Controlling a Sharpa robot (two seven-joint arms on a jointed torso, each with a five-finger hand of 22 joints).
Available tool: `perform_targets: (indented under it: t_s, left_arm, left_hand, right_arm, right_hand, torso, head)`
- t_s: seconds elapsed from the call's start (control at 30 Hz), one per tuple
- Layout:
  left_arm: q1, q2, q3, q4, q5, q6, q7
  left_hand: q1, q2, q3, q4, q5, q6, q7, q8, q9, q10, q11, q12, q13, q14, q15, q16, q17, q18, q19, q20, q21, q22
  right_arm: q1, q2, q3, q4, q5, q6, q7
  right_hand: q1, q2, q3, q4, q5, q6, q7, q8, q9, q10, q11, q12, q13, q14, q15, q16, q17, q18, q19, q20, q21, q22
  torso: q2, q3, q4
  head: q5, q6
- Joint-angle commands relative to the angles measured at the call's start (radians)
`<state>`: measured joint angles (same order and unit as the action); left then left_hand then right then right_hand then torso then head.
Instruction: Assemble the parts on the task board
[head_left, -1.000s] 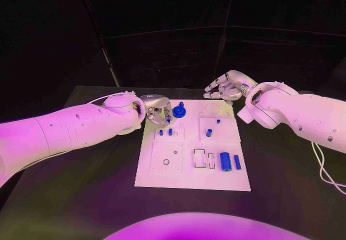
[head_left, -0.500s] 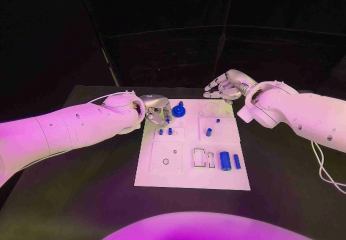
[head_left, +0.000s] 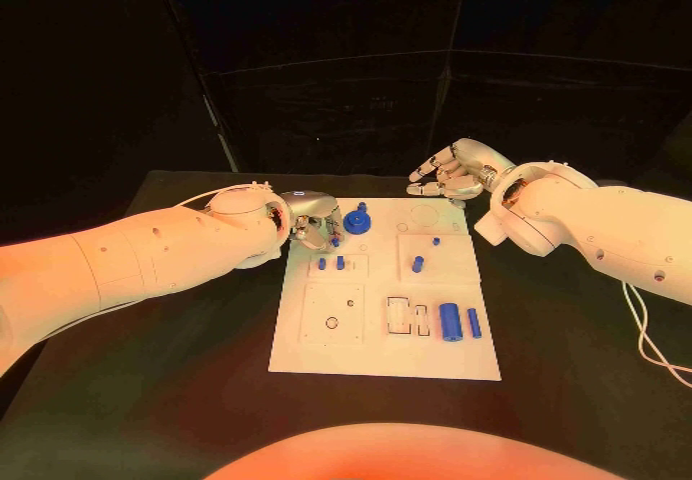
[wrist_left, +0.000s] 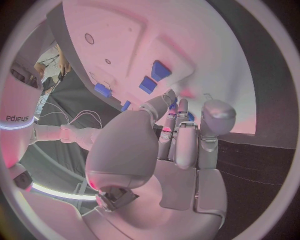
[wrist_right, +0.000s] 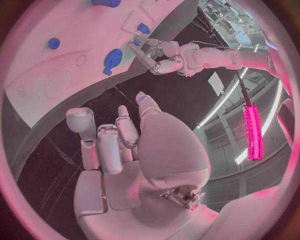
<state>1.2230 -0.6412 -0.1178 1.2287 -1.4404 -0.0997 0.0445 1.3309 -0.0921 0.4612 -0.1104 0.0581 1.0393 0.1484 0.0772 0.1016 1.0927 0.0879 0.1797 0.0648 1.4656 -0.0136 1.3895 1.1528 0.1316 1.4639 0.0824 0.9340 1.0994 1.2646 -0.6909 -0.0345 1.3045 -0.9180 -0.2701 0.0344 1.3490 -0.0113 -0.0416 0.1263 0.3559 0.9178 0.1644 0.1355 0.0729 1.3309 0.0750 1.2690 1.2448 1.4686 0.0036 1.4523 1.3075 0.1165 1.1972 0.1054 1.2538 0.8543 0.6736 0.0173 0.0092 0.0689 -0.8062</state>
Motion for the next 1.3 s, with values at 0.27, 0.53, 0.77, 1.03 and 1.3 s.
perform_targets:
  t_s: [0.27, 0.53, 0.77, 1.03, 1.3]
  left_arm:
    - [0.0, -0.006, 0.001, 0.003, 0.013, -0.024, 0.006]
    - [0.0, -0.025, 0.001, 0.012, 0.018, -0.038, 0.007]
    - [0.005, -0.079, 0.003, 0.033, 0.11, -0.076, 0.015]
    - [0.011, -0.151, 0.003, 0.043, 0.561, -0.142, 0.104]
    - [0.012, -0.208, 0.002, 0.096, 1.007, -0.129, 0.27]
  left_hand:
    - [-0.022, -0.024, -0.004, -0.003, -0.005, -0.074, -0.001, -0.016, -0.03, -0.077, 0.016, -0.048, -0.002, 0.014, 0.023, -0.015, -0.029, -0.008, -0.006, 0.014, -0.038, -0.024]
    - [-0.021, -0.026, -0.015, -0.004, -0.005, -0.086, -0.001, -0.013, -0.034, -0.101, 0.02, -0.056, -0.002, 0.013, 0.025, -0.018, -0.037, -0.006, -0.008, 0.017, -0.05, -0.032]
    - [-0.014, -0.01, -0.014, -0.003, -0.003, -0.061, 0.009, 0.0, -0.031, -0.084, 0.018, -0.041, 0.003, 0.014, 0.024, -0.017, -0.037, -0.004, -0.007, 0.019, -0.055, -0.035]
    - [-0.012, -0.002, 0.012, -0.007, -0.003, -0.025, 0.018, 0.016, -0.031, -0.038, 0.016, -0.009, 0.004, -0.032, 0.024, -0.08, -0.158, 0.019, -0.052, 0.019, -0.194, -0.13]
    - [-0.015, 0.004, 0.019, -0.006, -0.003, -0.016, 0.025, 0.019, -0.034, -0.038, 0.021, 0.01, 0.003, -0.171, 0.03, -0.248, -0.446, 0.049, -0.158, 0.027, -0.412, -0.275]
  right_arm:
    - [0.002, -0.004, 0.001, 0.001, 0.0, -0.005, 0.008]
    - [0.002, -0.013, 0.001, 0.001, 0.0, -0.009, 0.007]
    - [0.002, -0.046, 0.0, 0.003, -0.044, -0.025, 0.021]
    - [0.001, -0.109, 0.0, 0.049, -0.349, -0.006, 0.012]
    - [-0.023, -0.151, 0.0, 0.102, -0.666, -0.011, -0.037]
  right_hand:
    - [0.003, 0.008, -0.001, 0.006, 0.001, -0.005, -0.003, 0.004, -0.001, -0.01, -0.001, -0.003, -0.002, 0.055, -0.005, -0.005, 0.052, 0.015, -0.009, 0.001, -0.006, -0.002]
    - [0.013, 0.009, 0.0, 0.006, 0.002, -0.008, -0.002, 0.006, -0.001, -0.114, -0.002, -0.134, -0.132, 0.032, -0.006, -0.058, -0.026, 0.032, -0.067, 0.001, -0.059, -0.099]
    - [0.123, -0.001, 0.078, 0.011, -0.016, 0.033, 0.014, 0.016, 0.0, -0.36, 0.022, -0.746, -0.677, 0.102, 0.027, 0.118, 0.263, 0.067, -0.211, 0.024, -0.265, -0.365]
    - [0.179, -0.054, 0.176, 0.002, -0.043, 0.114, -0.005, 0.029, 0.002, -0.267, 0.018, -0.964, -0.895, 0.102, 0.029, 0.118, 0.263, 0.071, -0.195, 0.028, -0.269, -0.369]
    - [0.177, -0.091, 0.212, 0.005, -0.054, 0.143, -0.02, 0.019, 0.0, -0.238, 0.008, -1.021, -0.975, 0.102, 0.015, 0.118, 0.263, 0.068, -0.187, 0.007, -0.257, -0.361]
  torso:
    - [-0.001, 0.0, 0.0009]
    - [-0.001, -0.0001, 0.0015]
    - [-0.003, -0.0014, 0.0021]
    - [-0.011, -0.0057, 0.0039]
    - [-0.012, -0.0078, 0.0021]
  head:
    - [0.0, 0.002]
    - [-0.004, 0.003]
    - [-0.025, 0.012]
    - [-0.098, 0.041]
    - [-0.118, 0.055]
